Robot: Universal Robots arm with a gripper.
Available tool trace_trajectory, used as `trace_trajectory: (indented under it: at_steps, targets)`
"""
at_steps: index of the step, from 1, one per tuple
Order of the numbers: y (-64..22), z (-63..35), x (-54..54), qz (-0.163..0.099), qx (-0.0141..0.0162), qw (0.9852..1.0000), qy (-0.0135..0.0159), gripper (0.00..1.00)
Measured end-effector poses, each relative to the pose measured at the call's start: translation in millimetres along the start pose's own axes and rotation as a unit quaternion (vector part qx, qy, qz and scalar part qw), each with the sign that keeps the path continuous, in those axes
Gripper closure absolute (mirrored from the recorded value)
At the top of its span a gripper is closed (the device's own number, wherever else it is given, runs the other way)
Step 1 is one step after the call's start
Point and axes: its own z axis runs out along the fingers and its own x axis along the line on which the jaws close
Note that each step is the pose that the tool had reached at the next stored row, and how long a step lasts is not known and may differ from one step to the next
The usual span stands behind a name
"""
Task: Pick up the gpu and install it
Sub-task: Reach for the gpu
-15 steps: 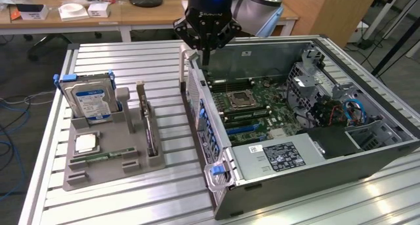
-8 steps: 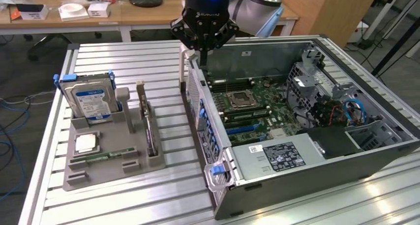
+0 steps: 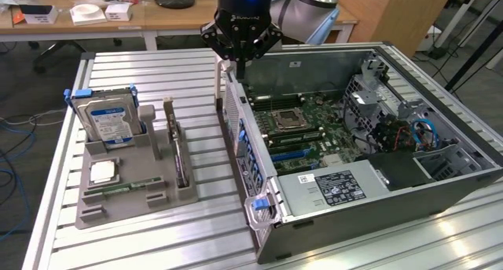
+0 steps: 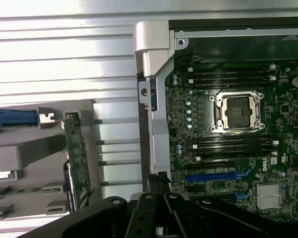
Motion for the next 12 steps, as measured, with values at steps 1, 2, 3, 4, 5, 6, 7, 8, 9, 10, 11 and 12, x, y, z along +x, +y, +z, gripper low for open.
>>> trace_trajectory:
  at_steps: [1, 2, 3, 4, 5, 6, 7, 8, 9, 10, 11, 12]
  targets:
    - [-0.1, 0.1, 0.7, 0.0, 0.0, 1.0, 0.0, 0.89]
    - [-0.1, 0.1, 1.4, 0.0, 0.0, 1.0, 0.0, 0.89]
    - [-0.2, 0.1, 2.1, 0.0, 0.0, 1.0, 0.0, 0.89]
    - [-0.2, 0.1, 2.8, 0.0, 0.0, 1.0, 0.0, 0.89]
    - [-0.3, 0.2, 3.5, 0.0, 0.0, 1.0, 0.0, 0.89]
    - [-0.3, 0.2, 4.1, 0.0, 0.0, 1.0, 0.0, 0.89]
    - [-0.4, 0.2, 4.8, 0.0, 0.0, 1.0, 0.0, 0.89]
    - [-0.4, 0.2, 5.5, 0.0, 0.0, 1.0, 0.0, 0.89]
    - [-0.5, 0.2, 6.2, 0.0, 0.0, 1.0, 0.0, 0.89]
    - [-0.5, 0.2, 6.9, 0.0, 0.0, 1.0, 0.0, 0.89]
    - [-0.6, 0.3, 7.6, 0.0, 0.0, 1.0, 0.0, 0.89]
    - [-0.7, 0.3, 8.4, 0.0, 0.0, 1.0, 0.0, 0.89]
